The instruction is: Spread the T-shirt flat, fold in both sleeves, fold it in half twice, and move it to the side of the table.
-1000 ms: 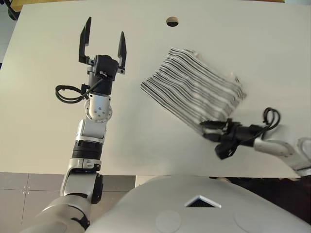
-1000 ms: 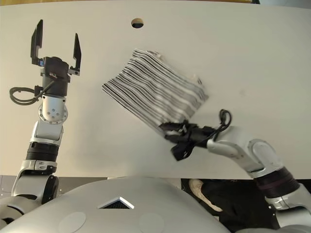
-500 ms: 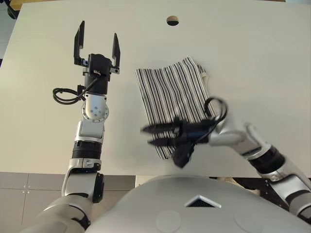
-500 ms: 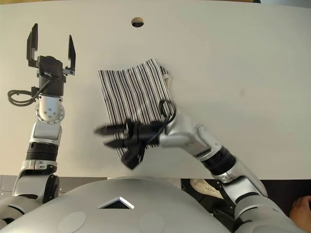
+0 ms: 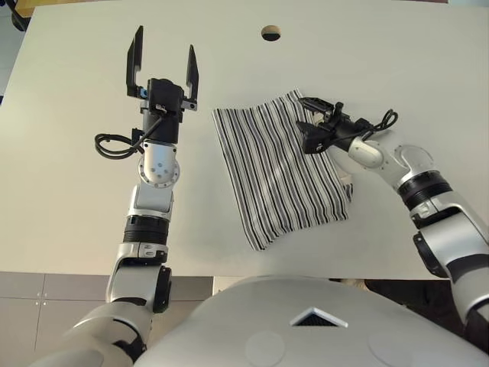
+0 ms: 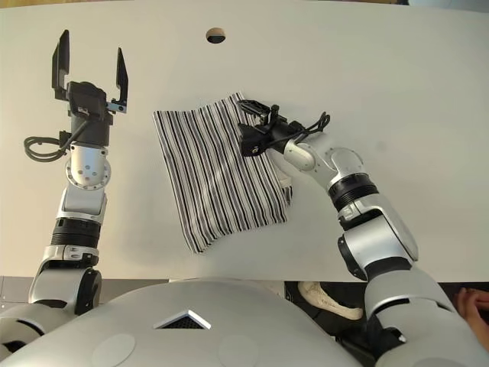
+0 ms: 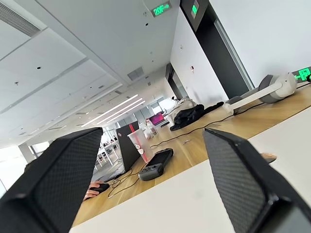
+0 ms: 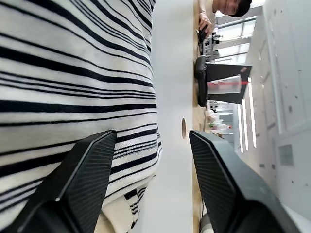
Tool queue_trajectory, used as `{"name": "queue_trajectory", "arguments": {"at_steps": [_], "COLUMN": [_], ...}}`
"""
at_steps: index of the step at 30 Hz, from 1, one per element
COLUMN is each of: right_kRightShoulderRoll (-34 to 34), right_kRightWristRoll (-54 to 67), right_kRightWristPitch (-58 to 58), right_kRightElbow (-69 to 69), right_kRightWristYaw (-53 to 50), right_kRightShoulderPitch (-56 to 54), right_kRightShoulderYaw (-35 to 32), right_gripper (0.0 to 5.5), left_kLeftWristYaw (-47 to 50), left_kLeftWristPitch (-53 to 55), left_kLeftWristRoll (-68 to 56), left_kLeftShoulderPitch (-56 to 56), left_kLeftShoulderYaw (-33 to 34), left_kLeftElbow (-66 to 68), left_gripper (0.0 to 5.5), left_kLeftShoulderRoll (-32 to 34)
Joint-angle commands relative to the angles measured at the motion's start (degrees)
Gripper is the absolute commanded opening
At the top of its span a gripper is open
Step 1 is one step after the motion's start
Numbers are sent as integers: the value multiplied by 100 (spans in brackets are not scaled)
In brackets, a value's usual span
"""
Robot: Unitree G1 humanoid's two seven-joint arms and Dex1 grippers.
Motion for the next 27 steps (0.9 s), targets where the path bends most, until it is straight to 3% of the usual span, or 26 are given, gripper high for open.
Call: {"name": "queue_trajectory", "arguments": {"at_steps": [1, 6, 13, 17, 18, 22, 27], "right_kRightShoulderRoll": [-416, -1087, -869, -1089, -1227, -2837, -3777], "right_kRightWristRoll": [-129, 167, 175, 1585, 2006, 2382, 2188], "right_kRightWristPitch": [341, 999, 1591, 778, 656, 241, 410], "right_kRightElbow": [-52, -2017, -3102, -4308, -4568, -4881, -5643], "right_kRightWristYaw": [-81, 67, -149, -251, 4, 1412, 2489], "right_kRightShoulderPitch": [808, 1963, 2240, 2732, 2911, 4314, 5864], "right_kRightShoulderYaw": [17, -650, -1026, -1974, -2134, -2524, -2849], "right_gripper": [279, 279, 279, 279, 279, 347, 401], "left_kLeftWristYaw": [-123, -131, -332, -877, -1008, -1956, -3425], "left_kLeftWristPitch": [-9, -40, -292, -812, -926, -1184, -1152], "left_kLeftWristRoll": [124, 212, 486, 775, 848, 796, 590], "left_kLeftShoulderPitch": [-159, -179, -121, 458, 629, 1575, 2298], "left_kLeftShoulderYaw": [-97, -97, -210, -324, -331, -437, -1107], "left_kLeftElbow": [204, 380, 395, -200, -393, -1357, -1879], "left_gripper": [380, 380, 380, 380, 380, 386, 386], "left_kLeftShoulderRoll": [-8, 67, 407, 1226, 1423, 2380, 3241]}}
